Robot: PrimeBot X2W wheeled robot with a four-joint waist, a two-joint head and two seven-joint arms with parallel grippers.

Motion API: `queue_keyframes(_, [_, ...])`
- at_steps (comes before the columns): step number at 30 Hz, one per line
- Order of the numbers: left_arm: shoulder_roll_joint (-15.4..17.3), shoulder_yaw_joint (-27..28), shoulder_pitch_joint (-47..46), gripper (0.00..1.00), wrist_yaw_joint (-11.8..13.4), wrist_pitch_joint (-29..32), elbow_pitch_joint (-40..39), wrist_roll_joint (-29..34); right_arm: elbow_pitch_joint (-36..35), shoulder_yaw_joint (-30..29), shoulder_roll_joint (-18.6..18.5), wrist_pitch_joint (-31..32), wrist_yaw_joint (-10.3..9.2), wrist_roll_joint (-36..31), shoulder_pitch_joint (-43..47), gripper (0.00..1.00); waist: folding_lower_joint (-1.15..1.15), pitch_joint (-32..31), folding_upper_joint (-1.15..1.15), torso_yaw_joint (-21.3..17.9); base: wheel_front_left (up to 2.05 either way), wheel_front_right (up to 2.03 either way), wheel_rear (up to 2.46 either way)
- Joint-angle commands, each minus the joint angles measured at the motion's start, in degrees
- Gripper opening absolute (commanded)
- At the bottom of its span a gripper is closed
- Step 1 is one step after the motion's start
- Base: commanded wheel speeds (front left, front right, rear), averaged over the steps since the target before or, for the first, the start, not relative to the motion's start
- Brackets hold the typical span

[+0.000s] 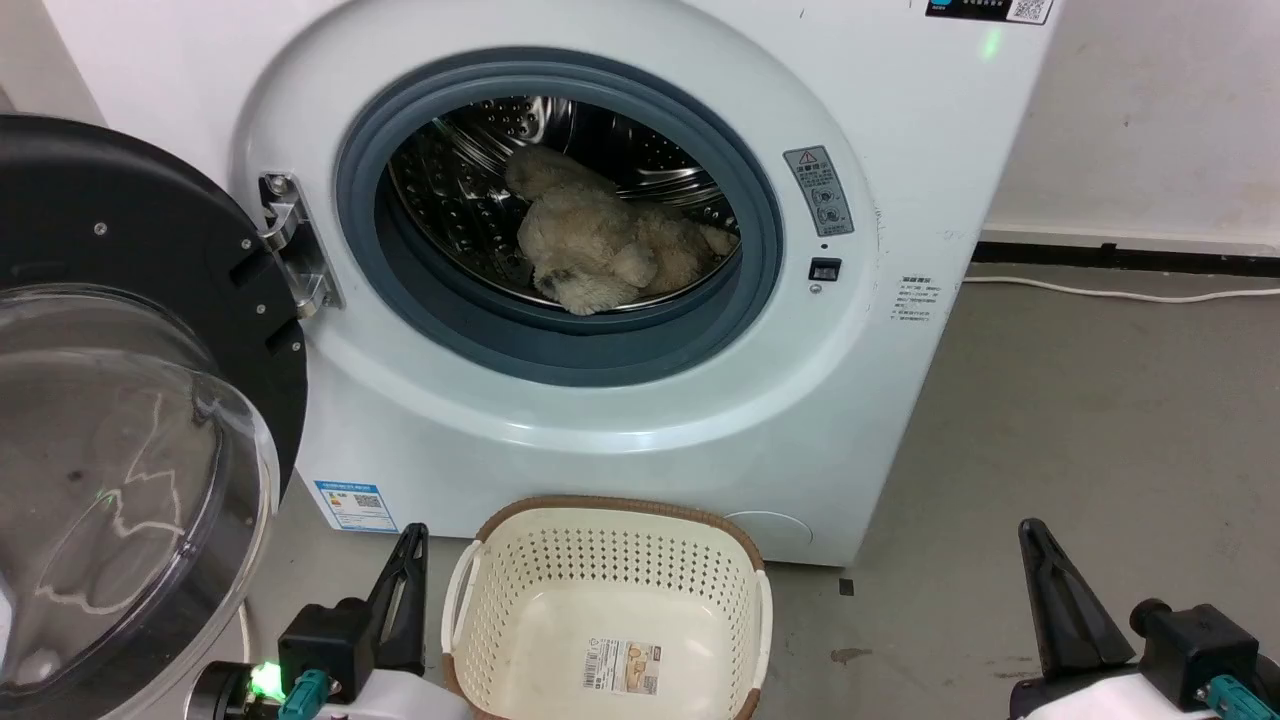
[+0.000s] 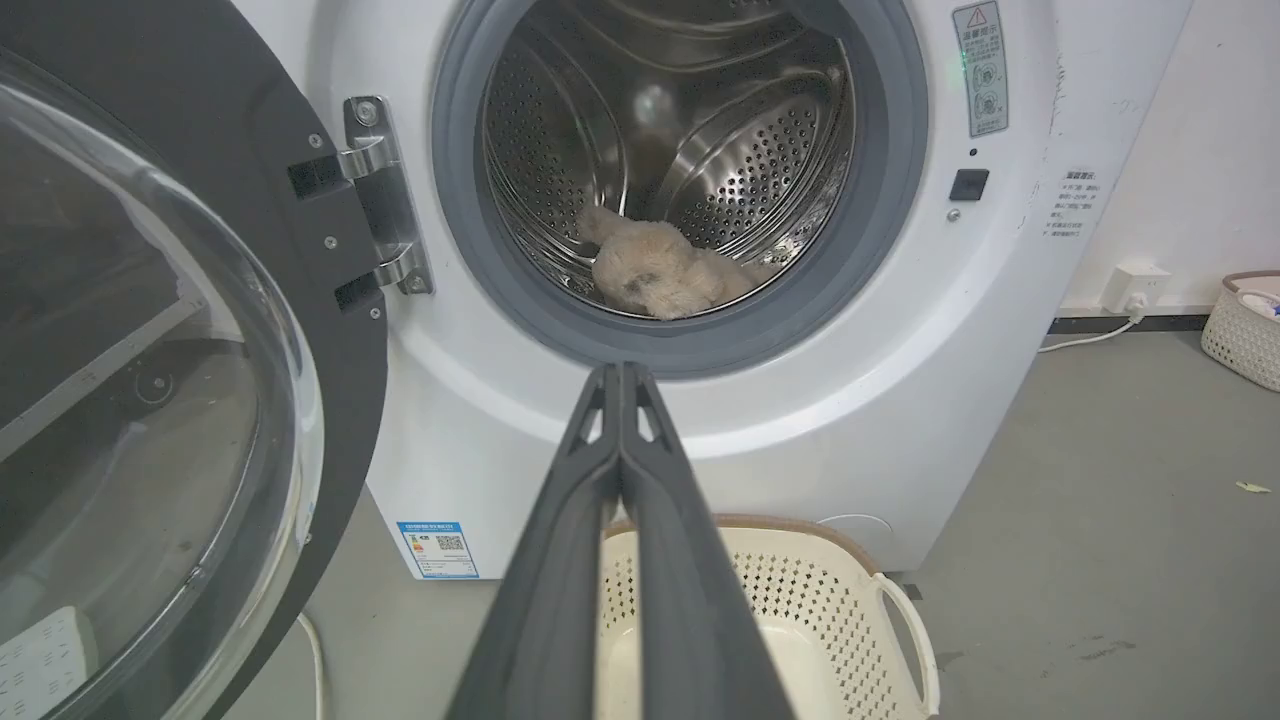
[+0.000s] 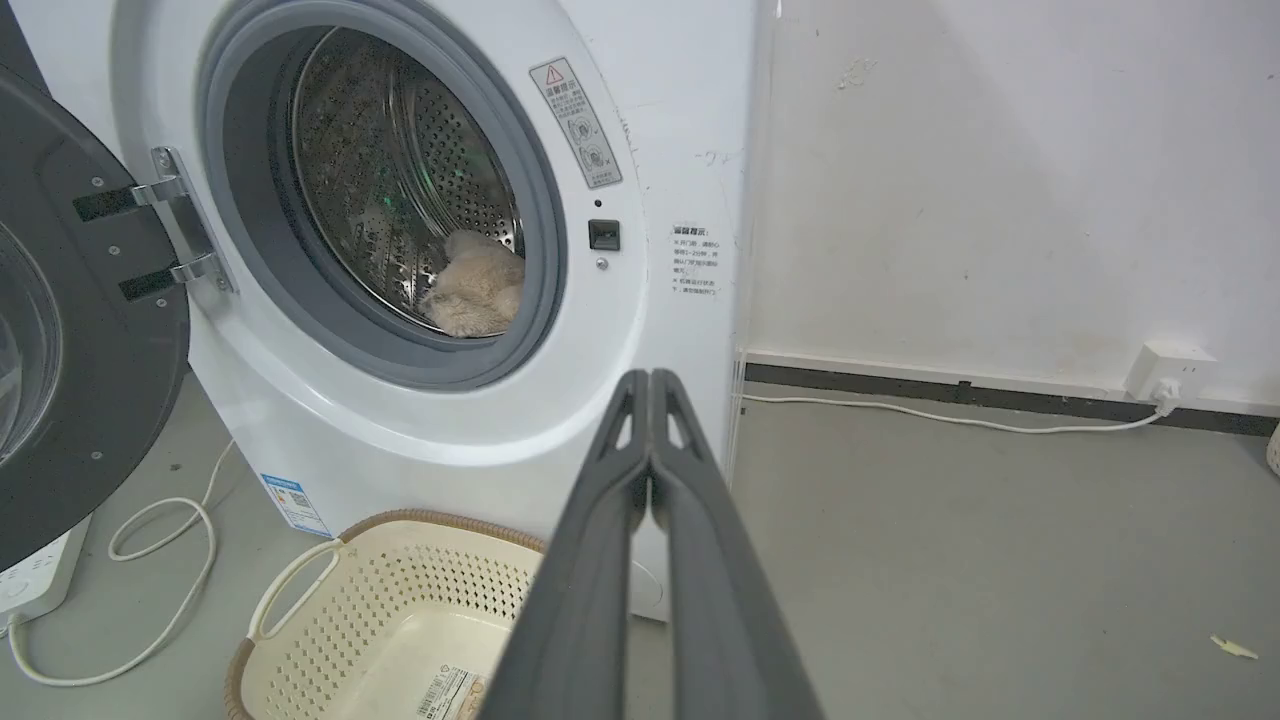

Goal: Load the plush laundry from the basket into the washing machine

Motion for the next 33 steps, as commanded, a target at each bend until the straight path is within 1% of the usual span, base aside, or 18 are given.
queue_keyframes(1, [-0.2, 0.3, -0.76, 0.0, 0.25, 0.24, -0.41, 0.44, 0.23, 0.12, 0.12, 0.21, 0.02, -0.56, -1.03, 0.0, 0.0, 0.01, 0.0, -0.01, 0.0, 0.0, 0.0])
queue_keyframes(33, [-0.78, 1.97, -1.49, 0.0, 0.68, 3.97, -1.73, 1.5, 0.79, 0.58, 0.19, 3.98, 0.03, -2.87, -3.07, 0.0, 0.0, 0.38, 0.0, -0.44, 0.0, 0.0, 0.0])
